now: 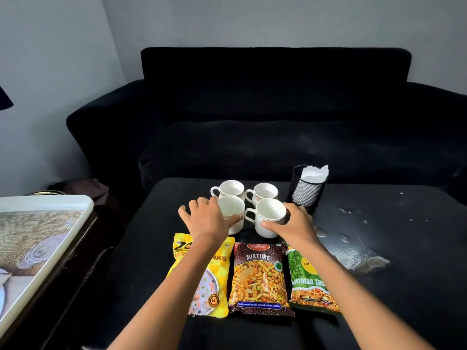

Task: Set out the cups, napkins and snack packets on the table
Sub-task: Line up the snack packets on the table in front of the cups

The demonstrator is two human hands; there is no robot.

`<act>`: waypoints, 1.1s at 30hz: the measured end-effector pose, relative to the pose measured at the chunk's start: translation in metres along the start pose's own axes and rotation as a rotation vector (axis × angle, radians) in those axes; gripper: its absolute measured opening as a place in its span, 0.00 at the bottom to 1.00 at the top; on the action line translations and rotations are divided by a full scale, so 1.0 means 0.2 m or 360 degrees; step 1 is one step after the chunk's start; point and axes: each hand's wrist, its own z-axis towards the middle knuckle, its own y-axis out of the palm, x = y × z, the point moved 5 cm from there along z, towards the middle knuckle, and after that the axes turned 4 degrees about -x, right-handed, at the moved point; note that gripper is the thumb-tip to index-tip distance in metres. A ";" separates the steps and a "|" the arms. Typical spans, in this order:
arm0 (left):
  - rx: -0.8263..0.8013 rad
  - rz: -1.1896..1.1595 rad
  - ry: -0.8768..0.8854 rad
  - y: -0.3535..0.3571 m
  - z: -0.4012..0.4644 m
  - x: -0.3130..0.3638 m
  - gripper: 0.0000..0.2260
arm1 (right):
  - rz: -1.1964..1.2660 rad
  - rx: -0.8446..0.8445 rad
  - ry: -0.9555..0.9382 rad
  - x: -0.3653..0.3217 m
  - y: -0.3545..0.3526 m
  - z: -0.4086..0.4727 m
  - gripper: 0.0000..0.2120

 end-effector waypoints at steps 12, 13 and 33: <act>-0.0006 -0.0082 0.0060 0.03 0.01 -0.02 0.34 | -0.0096 -0.0069 -0.0004 0.03 0.02 0.05 0.39; -0.0009 -0.0089 0.0062 0.04 0.01 -0.02 0.34 | -0.0102 -0.0069 -0.0006 0.03 0.03 0.05 0.39; -0.0005 -0.0169 0.0081 0.05 0.00 0.00 0.34 | -0.0224 0.0040 -0.0035 0.05 0.04 0.06 0.41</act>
